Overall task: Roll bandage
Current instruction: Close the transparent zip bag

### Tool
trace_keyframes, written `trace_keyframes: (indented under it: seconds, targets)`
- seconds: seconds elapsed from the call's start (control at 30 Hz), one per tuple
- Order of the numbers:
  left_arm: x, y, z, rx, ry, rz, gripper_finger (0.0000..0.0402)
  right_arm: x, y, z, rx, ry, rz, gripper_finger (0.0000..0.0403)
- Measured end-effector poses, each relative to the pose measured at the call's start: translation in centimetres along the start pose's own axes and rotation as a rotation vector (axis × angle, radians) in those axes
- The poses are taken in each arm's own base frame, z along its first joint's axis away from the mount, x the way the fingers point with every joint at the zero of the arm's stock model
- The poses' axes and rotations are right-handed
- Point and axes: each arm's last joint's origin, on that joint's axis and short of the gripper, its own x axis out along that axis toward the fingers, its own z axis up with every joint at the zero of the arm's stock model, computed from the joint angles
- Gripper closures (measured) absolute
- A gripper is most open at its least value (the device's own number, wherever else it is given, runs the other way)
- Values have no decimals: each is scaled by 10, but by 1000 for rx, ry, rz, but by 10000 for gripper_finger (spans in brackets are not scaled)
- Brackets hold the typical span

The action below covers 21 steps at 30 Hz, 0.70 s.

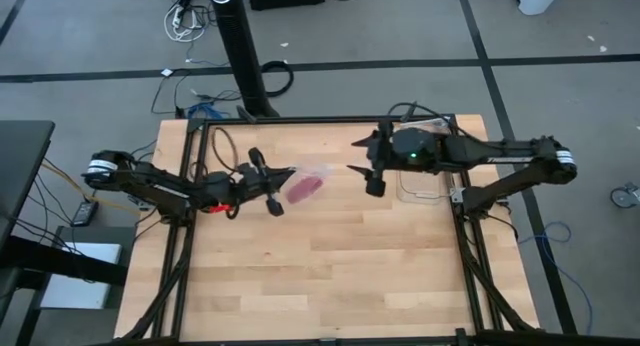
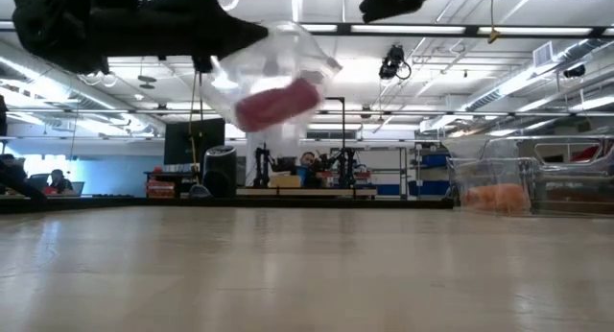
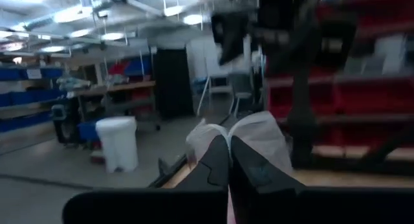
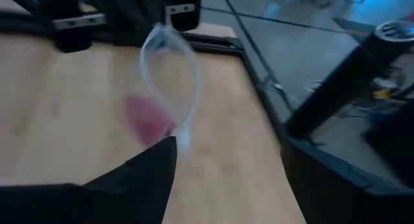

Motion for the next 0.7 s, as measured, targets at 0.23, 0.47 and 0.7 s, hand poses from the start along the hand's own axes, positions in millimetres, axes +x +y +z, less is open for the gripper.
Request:
trace_keyframes:
  seconds: [0.23,0.47,0.7]
  targets:
    - [-8,2,3,-49,-91,-67,400,20,16,-38,106,-128,97,138]
    - [-6,0,6,-52,-111,-100,400,45,27,-60,161,-270,84,191]
    - [-6,0,7,-56,-122,-110,400,47,28,-56,139,-359,83,329]
